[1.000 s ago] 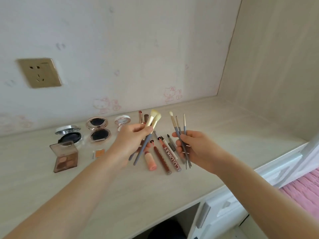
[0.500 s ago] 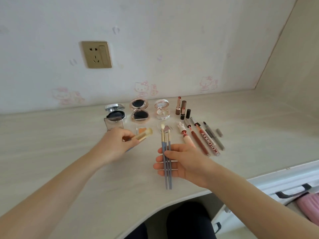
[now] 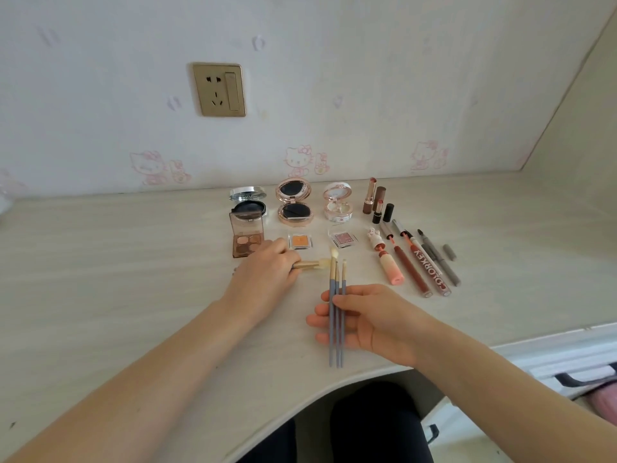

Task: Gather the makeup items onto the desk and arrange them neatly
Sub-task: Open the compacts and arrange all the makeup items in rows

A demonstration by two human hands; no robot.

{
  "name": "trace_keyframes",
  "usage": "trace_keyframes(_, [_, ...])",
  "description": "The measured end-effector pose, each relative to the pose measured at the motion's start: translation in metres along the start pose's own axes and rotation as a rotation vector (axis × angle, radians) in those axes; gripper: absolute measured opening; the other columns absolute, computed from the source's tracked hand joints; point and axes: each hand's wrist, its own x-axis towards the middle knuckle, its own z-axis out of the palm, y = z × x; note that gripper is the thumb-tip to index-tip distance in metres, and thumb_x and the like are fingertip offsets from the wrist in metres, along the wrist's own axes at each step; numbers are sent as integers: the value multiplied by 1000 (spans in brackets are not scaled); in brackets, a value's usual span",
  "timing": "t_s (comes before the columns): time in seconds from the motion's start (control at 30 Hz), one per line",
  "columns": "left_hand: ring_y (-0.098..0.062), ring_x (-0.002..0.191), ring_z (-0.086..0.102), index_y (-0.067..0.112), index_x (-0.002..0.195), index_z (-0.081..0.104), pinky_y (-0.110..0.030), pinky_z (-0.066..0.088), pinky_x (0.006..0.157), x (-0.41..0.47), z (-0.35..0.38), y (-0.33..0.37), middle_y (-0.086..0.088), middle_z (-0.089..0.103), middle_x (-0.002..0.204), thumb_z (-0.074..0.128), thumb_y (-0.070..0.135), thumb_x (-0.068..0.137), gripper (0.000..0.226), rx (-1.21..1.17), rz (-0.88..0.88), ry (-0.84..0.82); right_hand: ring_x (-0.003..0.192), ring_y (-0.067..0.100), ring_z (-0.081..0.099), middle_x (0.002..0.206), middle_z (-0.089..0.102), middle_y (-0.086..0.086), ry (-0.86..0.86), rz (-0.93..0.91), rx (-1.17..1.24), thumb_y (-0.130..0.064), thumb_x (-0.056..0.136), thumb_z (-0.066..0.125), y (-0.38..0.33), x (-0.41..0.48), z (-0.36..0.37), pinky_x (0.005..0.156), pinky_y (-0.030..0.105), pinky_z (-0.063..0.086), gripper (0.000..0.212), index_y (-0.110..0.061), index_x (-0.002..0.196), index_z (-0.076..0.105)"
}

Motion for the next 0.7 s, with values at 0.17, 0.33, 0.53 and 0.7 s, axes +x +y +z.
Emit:
trace_keyframes(0.17, [-17,100,49,14,111,67,-32,46,82,-10,0,-4,1,53,105,55,27,94,25,-9,29,23,91,37,70,86,71,21,21,15,38,0,97,45,1,1,-2,67,47,59,20,7,111,56])
trace_keyframes(0.33, [-16,102,50,17,125,62,-31,46,89,-21,1,-11,2,55,111,59,27,93,34,-75,66,4,91,36,70,100,70,24,22,63,94,-2,97,44,3,-1,-3,70,49,59,19,4,112,54])
trace_keyframes(0.53, [-13,105,54,15,123,64,-17,37,92,-20,1,-18,0,59,113,62,16,90,33,-265,-25,17,93,38,69,104,68,28,5,99,220,-4,98,42,4,1,7,75,52,57,12,-2,100,54])
trace_keyframes(0.7, [-7,105,58,19,111,70,-26,44,97,-16,-9,-27,6,64,110,64,17,90,22,-474,-139,-7,103,40,65,113,64,29,-46,118,181,-15,97,44,-2,1,18,83,50,54,35,9,122,48])
